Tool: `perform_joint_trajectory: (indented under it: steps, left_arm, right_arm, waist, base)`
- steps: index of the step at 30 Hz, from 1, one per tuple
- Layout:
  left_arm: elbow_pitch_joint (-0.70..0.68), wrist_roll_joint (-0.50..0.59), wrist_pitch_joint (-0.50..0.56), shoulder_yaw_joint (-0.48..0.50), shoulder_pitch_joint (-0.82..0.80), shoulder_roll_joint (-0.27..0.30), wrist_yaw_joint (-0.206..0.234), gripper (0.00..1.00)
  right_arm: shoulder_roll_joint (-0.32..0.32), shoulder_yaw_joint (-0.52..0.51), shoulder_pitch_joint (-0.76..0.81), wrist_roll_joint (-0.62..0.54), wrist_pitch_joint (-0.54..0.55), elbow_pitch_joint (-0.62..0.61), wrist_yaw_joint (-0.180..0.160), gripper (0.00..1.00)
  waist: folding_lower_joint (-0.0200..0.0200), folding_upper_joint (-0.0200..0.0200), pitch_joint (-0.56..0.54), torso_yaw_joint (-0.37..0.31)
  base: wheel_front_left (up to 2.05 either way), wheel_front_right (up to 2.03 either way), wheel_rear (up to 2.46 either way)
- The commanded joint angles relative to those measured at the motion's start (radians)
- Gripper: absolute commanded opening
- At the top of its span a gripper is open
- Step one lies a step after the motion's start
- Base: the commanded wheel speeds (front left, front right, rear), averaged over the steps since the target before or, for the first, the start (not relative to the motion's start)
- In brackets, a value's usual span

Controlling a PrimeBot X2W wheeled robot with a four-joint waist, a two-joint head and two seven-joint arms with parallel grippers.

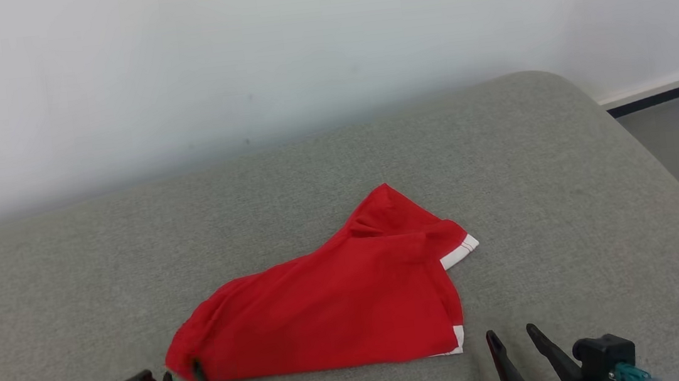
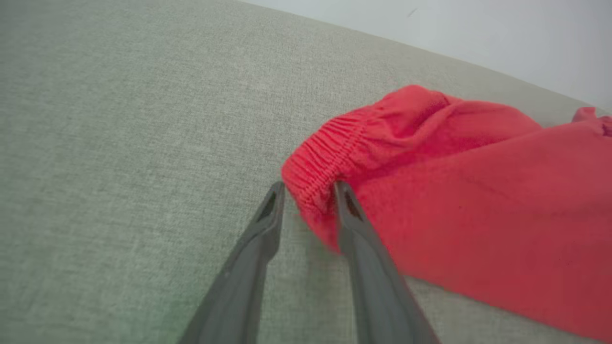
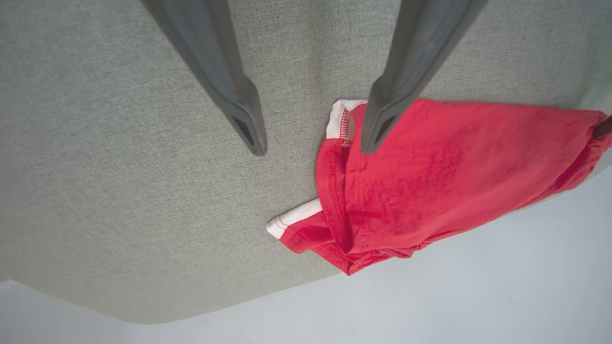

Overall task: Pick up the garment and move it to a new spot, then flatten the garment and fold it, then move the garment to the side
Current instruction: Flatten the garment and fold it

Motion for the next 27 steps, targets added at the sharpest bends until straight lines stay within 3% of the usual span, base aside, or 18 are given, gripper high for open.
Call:
perform_joint_trajectory:
  steps: [1, 9, 11, 17, 23, 24, 25, 26, 27]
  left_arm:
    - [-0.019, -0.002, -0.013, -0.008, 0.027, -0.003, -0.011, 1.0]
    - [-0.192, 0.085, -0.068, -0.011, 0.095, 0.025, -0.035, 1.0]
    - [-0.295, 0.151, -0.069, 0.005, 0.116, 0.042, -0.041, 1.0]
    - [-0.569, 0.314, -0.069, 0.068, 0.258, 0.039, -0.117, 1.0]
    - [-0.605, 0.367, -0.069, 0.122, 0.339, -0.002, -0.175, 1.0]
    - [-0.601, 0.371, -0.069, 0.126, 0.342, -0.008, -0.18, 1.0]
    - [-0.596, 0.375, -0.069, 0.13, 0.344, -0.013, -0.187, 1.0]
    - [-0.591, 0.383, -0.069, 0.133, 0.345, -0.017, -0.194, 1.0]
    - [-0.586, 0.388, -0.069, 0.138, 0.345, -0.021, -0.2, 1.0]
  right_arm:
    - [-0.002, 0.009, -0.015, -0.007, 0.021, -0.006, -0.002, 1.0]
    - [-0.002, 0.011, -0.059, -0.032, 0.169, 0.01, -0.002, 1.0]
    - [-0.003, 0.0, -0.074, -0.028, 0.206, 0.025, -0.002, 1.0]
    - [-0.002, -0.024, -0.097, -0.018, 0.279, 0.071, -0.002, 1.0]
    - [-0.002, -0.015, -0.117, -0.023, 0.291, 0.115, -0.002, 1.0]
    - [-0.002, -0.019, -0.121, -0.027, 0.295, 0.124, -0.002, 0.96]
    - [-0.002, -0.019, -0.123, -0.026, 0.302, 0.131, -0.002, 0.62]
    - [-0.002, -0.016, -0.125, -0.023, 0.304, 0.139, -0.002, 0.47]
    - [-0.002, -0.014, -0.129, -0.02, 0.304, 0.147, -0.002, 0.42]
  waist:
    - [0.0, 0.0, -0.01, 0.022]
    - [0.0, 0.0, -0.014, 0.081]
    - [0.0, 0.0, -0.013, 0.098]
    - [0.0, 0.0, -0.009, 0.144]
    - [0.0, 0.0, -0.004, 0.175]
    - [0.0, 0.0, -0.003, 0.178]
    - [0.0, 0.0, -0.003, 0.181]
    - [0.0, 0.0, -0.002, 0.183]
    - [0.0, 0.0, -0.001, 0.184]
  base:
    - [0.0, 0.0, 0.0]
    - [0.0, 0.0, 0.0]
    - [0.0, 0.0, 0.0]
    - [0.0, 0.0, 0.0]
    - [0.0, 0.0, 0.0]
    - [0.0, 0.0, 0.0]
    - [0.0, 0.0, 0.0]
    - [0.0, 0.0, 0.0]
    - [0.0, 0.0, 0.0]
